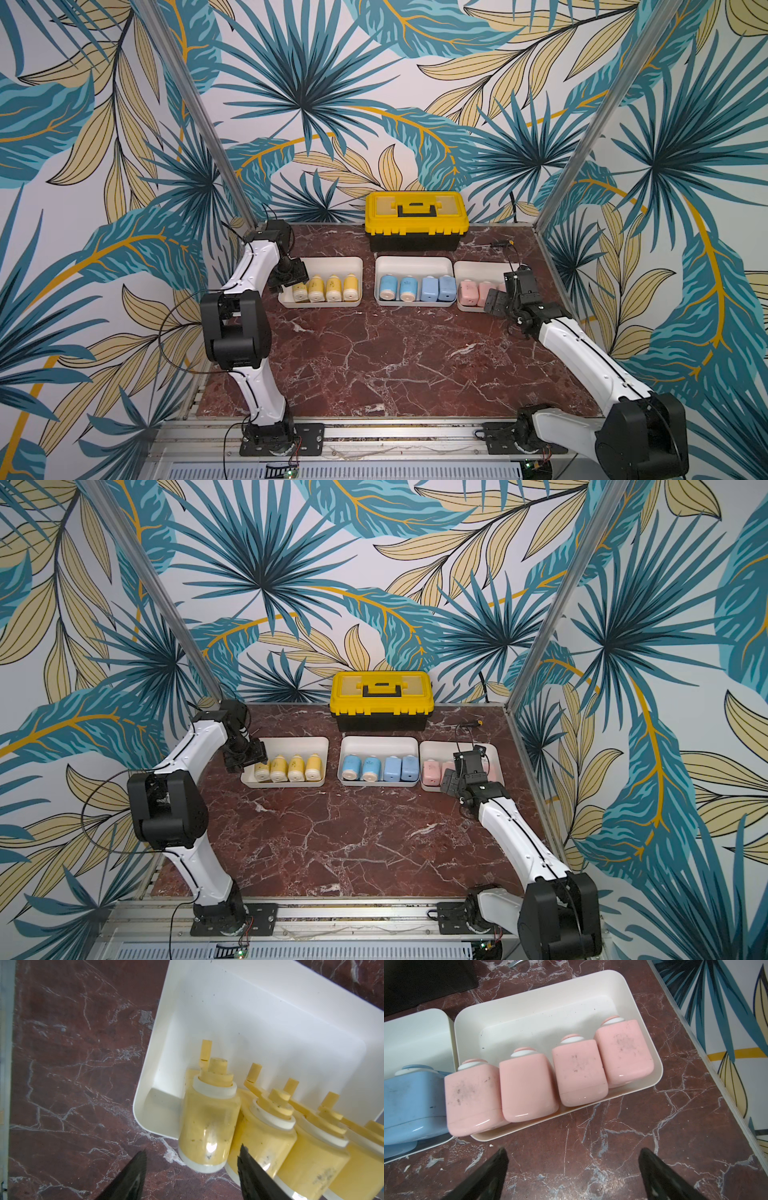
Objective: Place the pencil sharpeners by color into the storage box
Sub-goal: Adjust the pencil sharpener in the storage box.
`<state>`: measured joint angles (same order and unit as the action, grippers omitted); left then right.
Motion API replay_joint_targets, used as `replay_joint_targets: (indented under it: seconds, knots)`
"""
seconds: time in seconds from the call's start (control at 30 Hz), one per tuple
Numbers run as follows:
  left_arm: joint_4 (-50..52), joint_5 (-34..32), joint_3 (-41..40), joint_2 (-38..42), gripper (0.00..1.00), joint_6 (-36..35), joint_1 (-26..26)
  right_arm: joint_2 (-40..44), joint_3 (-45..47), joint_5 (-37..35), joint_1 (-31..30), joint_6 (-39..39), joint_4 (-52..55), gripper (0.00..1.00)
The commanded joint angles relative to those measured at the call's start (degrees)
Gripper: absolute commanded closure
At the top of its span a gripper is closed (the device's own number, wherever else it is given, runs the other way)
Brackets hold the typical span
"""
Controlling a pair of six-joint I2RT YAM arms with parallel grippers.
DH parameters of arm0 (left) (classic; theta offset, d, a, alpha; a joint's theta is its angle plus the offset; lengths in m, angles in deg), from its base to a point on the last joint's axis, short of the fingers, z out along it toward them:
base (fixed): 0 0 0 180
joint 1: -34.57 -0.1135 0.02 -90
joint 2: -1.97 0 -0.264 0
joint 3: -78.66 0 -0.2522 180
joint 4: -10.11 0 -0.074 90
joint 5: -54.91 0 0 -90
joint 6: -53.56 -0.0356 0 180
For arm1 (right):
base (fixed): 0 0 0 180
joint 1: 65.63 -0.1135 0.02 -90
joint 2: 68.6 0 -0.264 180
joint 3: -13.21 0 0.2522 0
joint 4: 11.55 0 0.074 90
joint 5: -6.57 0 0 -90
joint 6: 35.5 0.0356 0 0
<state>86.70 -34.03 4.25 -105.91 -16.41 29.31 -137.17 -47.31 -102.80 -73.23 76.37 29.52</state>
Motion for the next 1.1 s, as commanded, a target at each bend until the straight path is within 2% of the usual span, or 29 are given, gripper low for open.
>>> replay_joint_targets:
  seconds: [0.0, 0.37, 0.9, 1.07]
  knots:
    - [0.41, -0.88, 2.13, -1.51, 0.27, -1.91, -0.27, 0.68, 0.59, 0.48, 0.12, 0.59, 1.95, 0.01]
    - [0.42, -0.93, 4.06, -5.46, 0.30, -2.97, -0.19, 1.16, 0.38, 0.49, 0.13, 0.72, 1.87, 0.01]
    - [0.45, -4.03, 1.38, -6.34, 0.32, -5.18, 2.93, 1.98, 0.27, 0.69, 0.17, 0.76, 1.31, 0.01]
    - [0.51, -4.05, 0.38, -7.25, 0.39, -5.00, 2.97, 2.30, 0.13, 0.65, 0.10, 0.63, 1.42, 0.01]
